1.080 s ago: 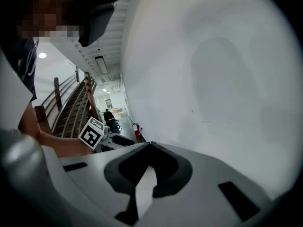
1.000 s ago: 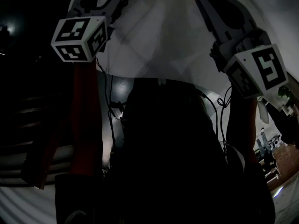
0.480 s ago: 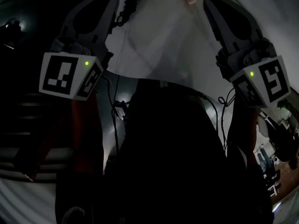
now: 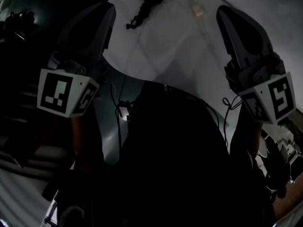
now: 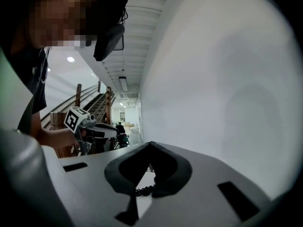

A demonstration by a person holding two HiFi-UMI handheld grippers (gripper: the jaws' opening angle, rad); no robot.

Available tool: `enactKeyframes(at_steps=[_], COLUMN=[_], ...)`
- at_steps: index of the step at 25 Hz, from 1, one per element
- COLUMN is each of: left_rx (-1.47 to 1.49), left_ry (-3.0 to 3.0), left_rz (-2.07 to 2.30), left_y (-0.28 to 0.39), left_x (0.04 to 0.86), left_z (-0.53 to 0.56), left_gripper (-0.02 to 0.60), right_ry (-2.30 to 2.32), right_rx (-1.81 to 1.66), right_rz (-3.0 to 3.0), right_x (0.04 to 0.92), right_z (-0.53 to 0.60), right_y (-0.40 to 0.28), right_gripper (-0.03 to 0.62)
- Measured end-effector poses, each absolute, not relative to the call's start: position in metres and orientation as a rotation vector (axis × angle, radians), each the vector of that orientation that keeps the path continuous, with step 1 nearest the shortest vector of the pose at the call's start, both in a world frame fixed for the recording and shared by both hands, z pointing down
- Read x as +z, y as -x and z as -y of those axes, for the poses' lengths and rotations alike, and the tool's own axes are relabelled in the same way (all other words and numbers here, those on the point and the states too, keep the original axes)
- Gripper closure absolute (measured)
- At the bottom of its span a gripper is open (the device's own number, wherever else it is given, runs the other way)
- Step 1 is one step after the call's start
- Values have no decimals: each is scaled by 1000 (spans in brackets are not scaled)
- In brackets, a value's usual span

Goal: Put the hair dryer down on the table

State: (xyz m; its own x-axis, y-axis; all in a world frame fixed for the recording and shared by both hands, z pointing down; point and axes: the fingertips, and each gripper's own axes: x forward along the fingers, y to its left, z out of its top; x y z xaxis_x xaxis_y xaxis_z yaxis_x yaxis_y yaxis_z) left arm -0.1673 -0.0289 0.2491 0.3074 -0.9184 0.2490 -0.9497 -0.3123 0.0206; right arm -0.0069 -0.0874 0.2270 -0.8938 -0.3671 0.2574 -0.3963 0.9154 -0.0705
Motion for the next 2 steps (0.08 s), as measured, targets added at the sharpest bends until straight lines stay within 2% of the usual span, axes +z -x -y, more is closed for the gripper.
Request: enactKeyframes(at_steps=[2], left_rx=[283], left_ry=[-2428], left_rz=[1544], left_y=[160], left_x=[260], left_z=[38], left_gripper=[557], right_ry=[-710], right_rx=[271], right_rz=[2746], right_x=[232], right_z=[83], right_y=[-9], right_gripper=[586])
